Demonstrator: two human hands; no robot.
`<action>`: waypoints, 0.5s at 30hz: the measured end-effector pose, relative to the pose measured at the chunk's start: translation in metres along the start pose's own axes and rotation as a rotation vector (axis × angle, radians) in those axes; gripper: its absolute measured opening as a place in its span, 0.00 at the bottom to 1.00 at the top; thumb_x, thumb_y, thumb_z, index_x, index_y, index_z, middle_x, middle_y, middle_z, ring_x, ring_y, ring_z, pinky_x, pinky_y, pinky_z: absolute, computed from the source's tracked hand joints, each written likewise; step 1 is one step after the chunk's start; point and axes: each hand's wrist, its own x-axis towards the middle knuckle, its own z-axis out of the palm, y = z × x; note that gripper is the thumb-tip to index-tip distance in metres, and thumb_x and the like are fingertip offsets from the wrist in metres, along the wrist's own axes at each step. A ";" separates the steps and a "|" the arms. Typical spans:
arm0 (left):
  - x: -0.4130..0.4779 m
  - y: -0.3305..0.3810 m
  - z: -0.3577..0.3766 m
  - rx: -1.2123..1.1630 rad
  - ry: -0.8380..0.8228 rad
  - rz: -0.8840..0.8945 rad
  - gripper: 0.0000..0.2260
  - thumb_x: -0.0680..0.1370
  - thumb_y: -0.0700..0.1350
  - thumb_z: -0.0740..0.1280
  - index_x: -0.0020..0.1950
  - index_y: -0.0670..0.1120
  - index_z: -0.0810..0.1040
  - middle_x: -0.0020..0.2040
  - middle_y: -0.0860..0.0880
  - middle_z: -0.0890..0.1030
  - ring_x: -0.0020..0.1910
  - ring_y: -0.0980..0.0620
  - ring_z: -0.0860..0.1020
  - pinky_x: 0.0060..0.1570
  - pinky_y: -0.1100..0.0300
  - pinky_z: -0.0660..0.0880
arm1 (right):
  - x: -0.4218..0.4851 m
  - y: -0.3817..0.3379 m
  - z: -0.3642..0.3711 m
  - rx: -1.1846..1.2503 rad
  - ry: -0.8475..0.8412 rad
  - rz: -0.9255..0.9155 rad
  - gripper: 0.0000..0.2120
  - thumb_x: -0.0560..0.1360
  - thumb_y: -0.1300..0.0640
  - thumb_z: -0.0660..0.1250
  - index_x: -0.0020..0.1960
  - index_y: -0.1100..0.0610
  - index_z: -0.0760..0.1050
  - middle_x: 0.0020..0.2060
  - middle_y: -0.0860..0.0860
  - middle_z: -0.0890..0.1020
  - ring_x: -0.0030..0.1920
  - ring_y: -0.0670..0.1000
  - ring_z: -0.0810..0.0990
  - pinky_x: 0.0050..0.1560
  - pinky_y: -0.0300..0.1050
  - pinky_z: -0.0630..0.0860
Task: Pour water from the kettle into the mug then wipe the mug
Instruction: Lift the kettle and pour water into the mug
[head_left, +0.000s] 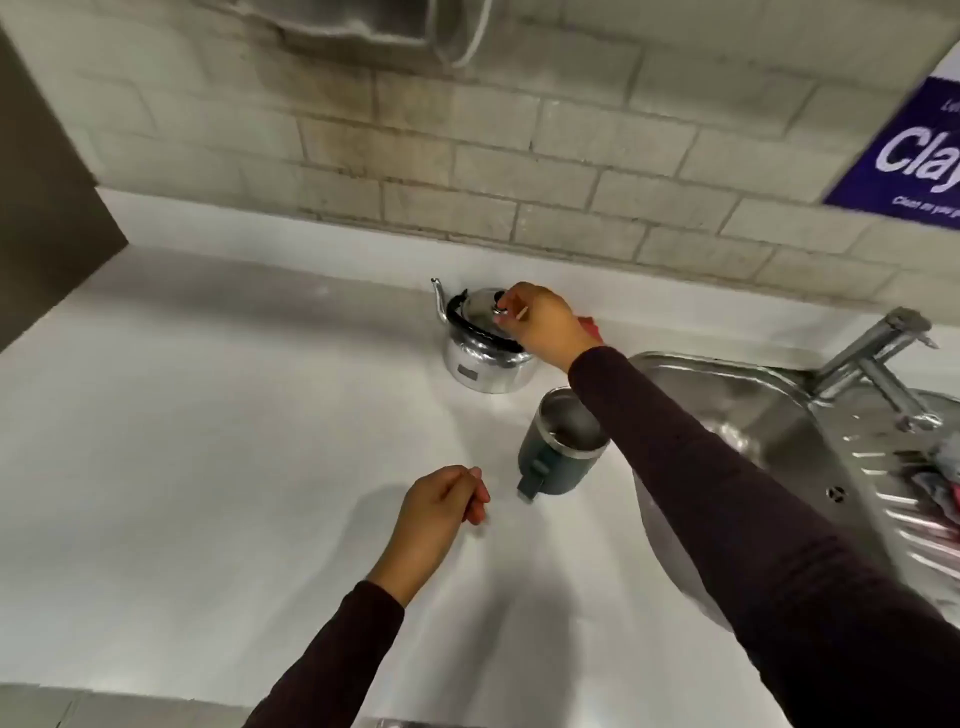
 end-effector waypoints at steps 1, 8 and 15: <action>0.000 0.002 0.001 -0.013 0.012 0.002 0.19 0.79 0.44 0.59 0.29 0.49 0.76 0.24 0.55 0.77 0.26 0.62 0.75 0.32 0.74 0.71 | 0.006 0.002 0.004 -0.058 -0.054 -0.027 0.08 0.73 0.59 0.67 0.50 0.63 0.77 0.46 0.59 0.80 0.48 0.57 0.78 0.49 0.45 0.73; 0.002 0.001 0.018 -0.080 0.213 -0.031 0.18 0.79 0.45 0.59 0.30 0.48 0.77 0.25 0.54 0.77 0.27 0.62 0.75 0.33 0.74 0.71 | 0.036 0.020 0.035 -0.327 -0.351 -0.213 0.09 0.74 0.52 0.66 0.46 0.59 0.75 0.41 0.56 0.81 0.42 0.55 0.77 0.41 0.42 0.65; -0.008 -0.003 0.038 -0.129 0.391 -0.064 0.18 0.79 0.44 0.60 0.30 0.47 0.77 0.25 0.53 0.77 0.27 0.60 0.75 0.33 0.73 0.71 | 0.065 0.029 0.032 -0.167 -0.365 -0.223 0.08 0.76 0.54 0.62 0.41 0.57 0.72 0.35 0.52 0.75 0.37 0.53 0.73 0.34 0.43 0.65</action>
